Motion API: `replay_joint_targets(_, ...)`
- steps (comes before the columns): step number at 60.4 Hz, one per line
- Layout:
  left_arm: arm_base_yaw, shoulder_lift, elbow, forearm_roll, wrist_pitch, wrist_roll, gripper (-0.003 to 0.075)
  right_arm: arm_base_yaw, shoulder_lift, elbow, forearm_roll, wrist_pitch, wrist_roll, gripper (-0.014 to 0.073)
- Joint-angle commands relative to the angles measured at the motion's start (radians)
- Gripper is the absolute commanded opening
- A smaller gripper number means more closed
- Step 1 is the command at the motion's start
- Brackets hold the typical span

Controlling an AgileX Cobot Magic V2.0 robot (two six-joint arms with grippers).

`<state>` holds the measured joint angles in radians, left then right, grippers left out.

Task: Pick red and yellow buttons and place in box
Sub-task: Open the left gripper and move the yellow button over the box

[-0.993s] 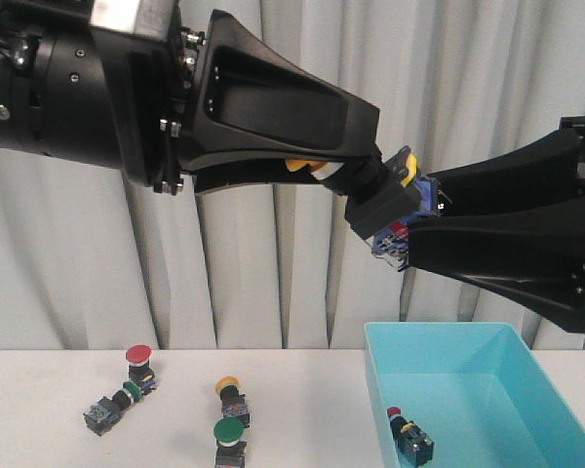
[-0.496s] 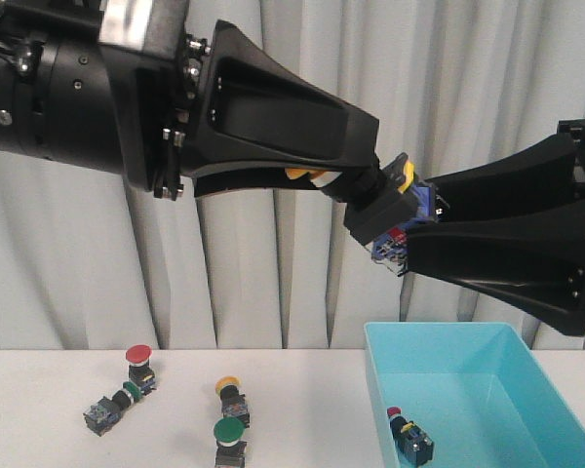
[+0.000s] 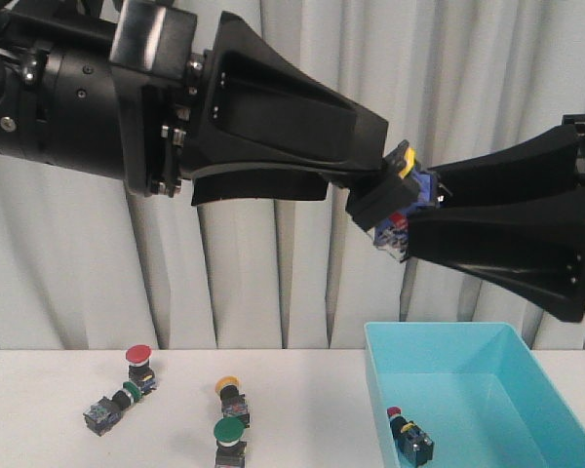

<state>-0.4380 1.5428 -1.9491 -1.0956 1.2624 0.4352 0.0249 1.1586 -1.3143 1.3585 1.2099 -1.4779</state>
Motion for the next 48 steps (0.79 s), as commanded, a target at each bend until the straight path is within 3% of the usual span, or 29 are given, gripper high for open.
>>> replay_joint_targets(1, -0.005, -0.038, -0.025, -0.082, -0.013, -0.001, 0.0563, -0.002, -0.013, -0.029, 0.079, -0.080, 0.003, 0.0022)
replay_joint_targets(12, -0.005, -0.038, -0.025, -0.083, -0.013, -0.001, 0.0563, -0.004, -0.013, -0.029, 0.069, -0.239, 0.010, 0.0022)
replay_joint_targets(20, -0.005, -0.038, -0.025, -0.038, -0.012, -0.001, 0.0559, -0.004, -0.013, -0.029, -0.016, -0.389, 0.077, 0.0022)
replay_joint_targets(32, -0.005, -0.038, -0.025, 0.170, -0.012, -0.043, 0.0547, -0.005, 0.016, -0.029, -0.315, -0.618, 0.330, 0.0022)
replay_joint_targets(48, -0.005, -0.038, -0.025, 0.382, -0.012, -0.056, 0.0477, -0.005, 0.229, -0.029, -0.651, -0.646, 0.653, 0.0022)
